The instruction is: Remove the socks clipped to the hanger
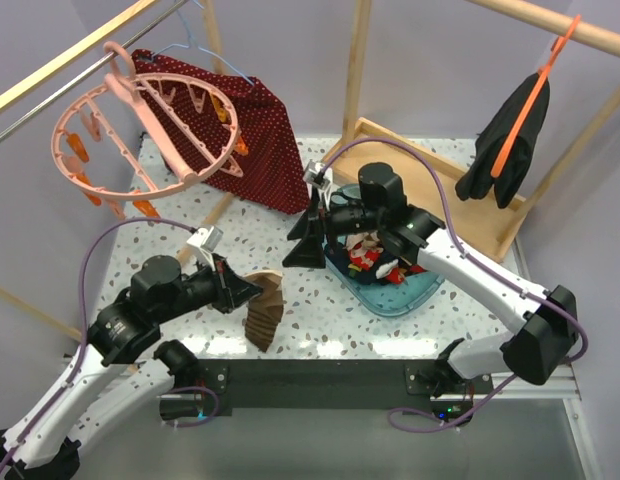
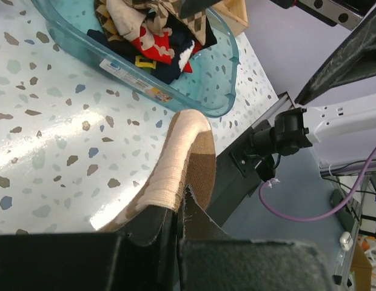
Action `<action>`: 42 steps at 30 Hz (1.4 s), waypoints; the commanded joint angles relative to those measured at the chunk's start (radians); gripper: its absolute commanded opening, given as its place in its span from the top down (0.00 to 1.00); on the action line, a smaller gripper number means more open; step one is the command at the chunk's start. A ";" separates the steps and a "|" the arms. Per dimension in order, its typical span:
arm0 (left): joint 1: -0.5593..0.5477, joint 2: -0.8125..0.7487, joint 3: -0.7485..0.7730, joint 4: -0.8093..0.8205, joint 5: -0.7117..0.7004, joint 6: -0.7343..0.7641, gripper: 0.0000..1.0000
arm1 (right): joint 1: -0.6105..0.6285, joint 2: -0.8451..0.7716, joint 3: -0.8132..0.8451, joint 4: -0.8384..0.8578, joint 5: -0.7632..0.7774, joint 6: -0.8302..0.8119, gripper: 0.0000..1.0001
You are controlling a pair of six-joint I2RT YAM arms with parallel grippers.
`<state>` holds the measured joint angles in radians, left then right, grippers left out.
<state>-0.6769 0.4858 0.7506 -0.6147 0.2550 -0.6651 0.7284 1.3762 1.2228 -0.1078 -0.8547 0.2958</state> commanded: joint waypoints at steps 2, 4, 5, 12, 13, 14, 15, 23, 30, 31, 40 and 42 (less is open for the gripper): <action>-0.006 0.004 0.013 0.079 0.056 0.007 1.00 | 0.055 -0.016 -0.005 -0.047 -0.014 -0.032 0.09; -0.006 -0.003 0.003 0.095 0.070 -0.002 1.00 | 0.103 0.006 0.006 -0.090 0.032 -0.063 0.11; -0.006 -0.003 -0.002 0.102 0.073 -0.008 1.00 | 0.115 0.010 0.009 -0.093 0.049 -0.066 0.11; -0.006 0.010 -0.005 0.116 0.090 -0.010 1.00 | 0.149 0.034 -0.019 -0.036 0.082 -0.043 0.27; -0.006 0.014 -0.007 0.118 0.092 -0.011 1.00 | 0.149 0.034 -0.019 -0.035 0.082 -0.043 0.31; -0.006 0.016 -0.011 0.124 0.093 -0.011 1.00 | 0.151 0.034 -0.020 -0.032 0.080 -0.041 0.41; -0.006 0.019 -0.014 0.128 0.098 -0.011 1.00 | 0.149 0.035 -0.022 -0.030 0.086 -0.041 0.47; -0.006 0.030 -0.022 0.144 0.105 -0.008 1.00 | 0.151 0.012 -0.043 -0.059 0.238 -0.023 1.00; -0.006 0.023 -0.013 0.101 0.046 0.001 0.46 | 0.144 -0.089 -0.029 -0.203 0.616 -0.040 1.00; -0.006 0.020 -0.007 0.096 0.032 0.007 0.43 | 0.146 -0.118 -0.019 -0.223 0.672 -0.046 1.00; -0.006 0.025 -0.010 0.087 0.013 0.024 0.38 | 0.017 -0.217 0.084 -0.386 0.996 -0.110 1.00; -0.006 0.023 -0.013 0.090 0.012 0.021 0.38 | -0.016 -0.195 0.145 -0.424 1.010 -0.129 1.00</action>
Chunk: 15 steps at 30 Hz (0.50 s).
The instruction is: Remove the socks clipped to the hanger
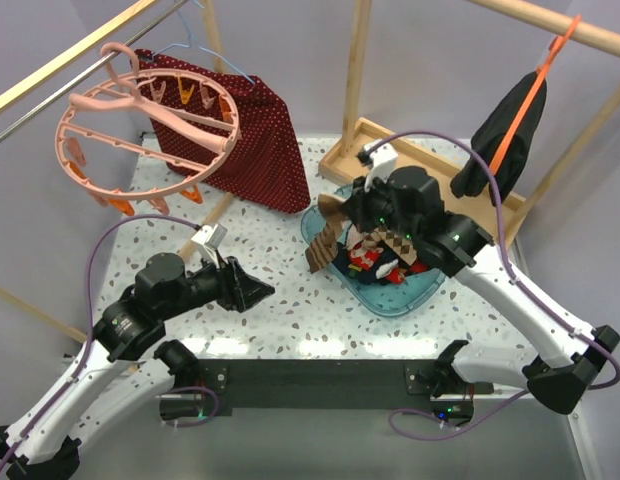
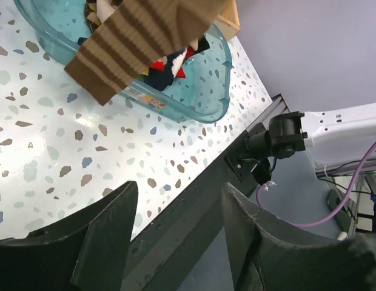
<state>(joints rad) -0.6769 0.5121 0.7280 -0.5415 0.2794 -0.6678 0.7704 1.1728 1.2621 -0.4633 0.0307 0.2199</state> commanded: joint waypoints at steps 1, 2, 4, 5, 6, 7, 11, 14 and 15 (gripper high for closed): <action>-0.006 -0.006 0.005 0.017 -0.013 0.022 0.38 | -0.066 0.017 0.141 -0.078 0.129 -0.060 1.00; -0.006 -0.009 0.002 0.017 -0.011 0.019 0.38 | -0.071 0.027 0.155 -0.087 0.132 -0.074 1.00; -0.006 -0.021 -0.007 0.020 -0.013 0.010 0.38 | -0.077 0.056 0.186 -0.100 0.167 -0.073 1.00; -0.006 -0.026 -0.010 0.020 -0.014 0.008 0.38 | -0.088 0.063 0.192 -0.103 0.175 -0.067 1.00; -0.006 -0.035 -0.013 0.021 -0.016 0.005 0.38 | -0.097 0.076 0.198 -0.101 0.175 -0.062 1.00; -0.006 -0.037 -0.016 0.025 -0.016 -0.001 0.38 | -0.103 0.080 0.203 -0.095 0.170 -0.059 1.00; -0.006 -0.043 -0.024 0.028 -0.009 -0.006 0.37 | -0.128 0.111 0.201 -0.045 0.152 -0.048 0.87; -0.006 -0.043 -0.029 0.020 -0.012 -0.006 0.37 | -0.128 0.148 0.195 -0.040 0.152 -0.042 0.59; -0.006 -0.046 -0.032 0.015 -0.025 -0.007 0.37 | -0.129 0.157 0.189 -0.043 0.155 -0.039 0.52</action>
<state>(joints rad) -0.6769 0.4728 0.7147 -0.5400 0.2729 -0.6693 0.6445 1.3025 1.4322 -0.5297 0.1673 0.1818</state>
